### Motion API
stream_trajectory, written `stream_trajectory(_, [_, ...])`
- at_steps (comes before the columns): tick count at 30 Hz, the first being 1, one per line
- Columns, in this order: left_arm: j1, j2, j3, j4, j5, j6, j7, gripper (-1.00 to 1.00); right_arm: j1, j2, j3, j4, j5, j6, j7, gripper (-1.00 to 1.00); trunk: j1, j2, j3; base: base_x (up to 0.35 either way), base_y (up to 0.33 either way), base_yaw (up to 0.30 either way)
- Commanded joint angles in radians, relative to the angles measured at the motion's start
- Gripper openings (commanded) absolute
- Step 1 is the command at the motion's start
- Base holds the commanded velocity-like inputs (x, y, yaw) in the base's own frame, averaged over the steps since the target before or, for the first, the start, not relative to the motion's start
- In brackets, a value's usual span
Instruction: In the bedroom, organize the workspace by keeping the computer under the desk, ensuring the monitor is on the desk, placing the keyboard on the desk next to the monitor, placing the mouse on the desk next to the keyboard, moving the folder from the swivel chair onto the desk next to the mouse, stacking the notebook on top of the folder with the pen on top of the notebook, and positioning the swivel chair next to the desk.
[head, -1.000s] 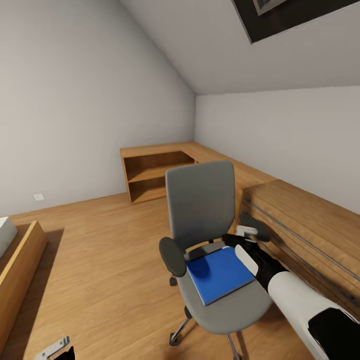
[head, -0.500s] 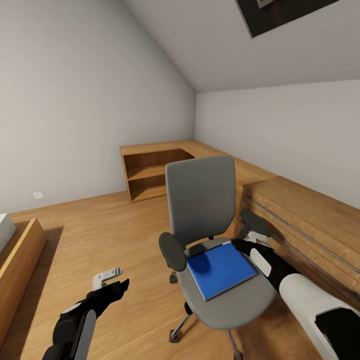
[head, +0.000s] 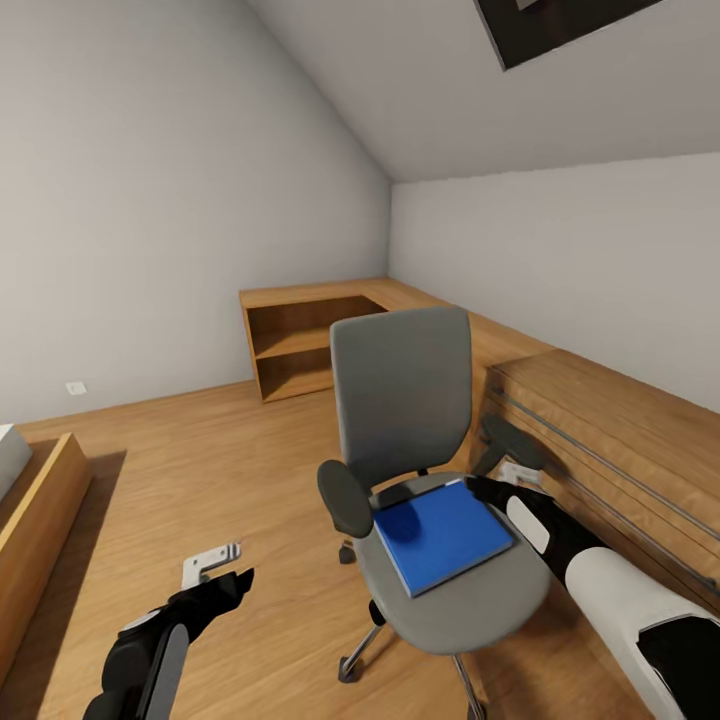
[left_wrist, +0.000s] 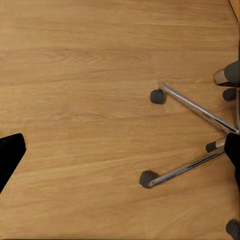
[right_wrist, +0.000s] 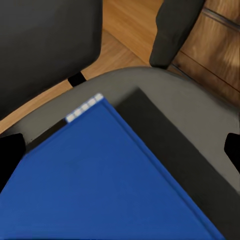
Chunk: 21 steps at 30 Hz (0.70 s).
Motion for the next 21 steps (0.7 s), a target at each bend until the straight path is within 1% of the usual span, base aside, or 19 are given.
stream_trajectory(1, [-0.001, 0.0, 0.004, 0.0, 0.011, 0.005, 0.004, 1.0, -0.001, -0.001, 0.008, -0.003, -0.009, 0.004, -0.002, 1.0, 0.0, 0.0, -0.001, 0.0, 0.0, 0.0])
stream_trajectory(7, [-0.001, 0.005, 0.012, 0.004, 0.009, 0.005, 0.004, 1.0, 0.0, -0.001, 0.009, -0.001, -0.008, 0.004, 0.02, 1.0, 0.0, 0.0, -0.001, 0.0, 0.0, 0.0])
stream_trajectory(14, [-0.001, 0.006, 0.016, 0.005, 0.008, -0.005, 0.005, 1.0, 0.0, -0.001, 0.01, 0.001, -0.009, 0.008, 0.025, 1.0, 0.0, 0.0, -0.001, 0.19, 0.0, 0.0])
stream_trajectory(17, [-0.001, 0.006, 0.017, 0.005, 0.009, -0.007, 0.005, 1.0, 0.0, 0.0, 0.01, 0.001, -0.01, 0.011, 0.024, 1.0, 0.0, 0.0, -0.001, 0.085, 0.0, 0.0])
stream_trajectory(21, [-0.001, 0.006, 0.02, -0.017, 0.01, -0.005, 0.005, 1.0, 0.001, 0.004, 0.013, 0.002, -0.009, 0.013, 0.024, 1.0, 0.0, 0.0, -0.001, 0.026, 0.0, 0.0])
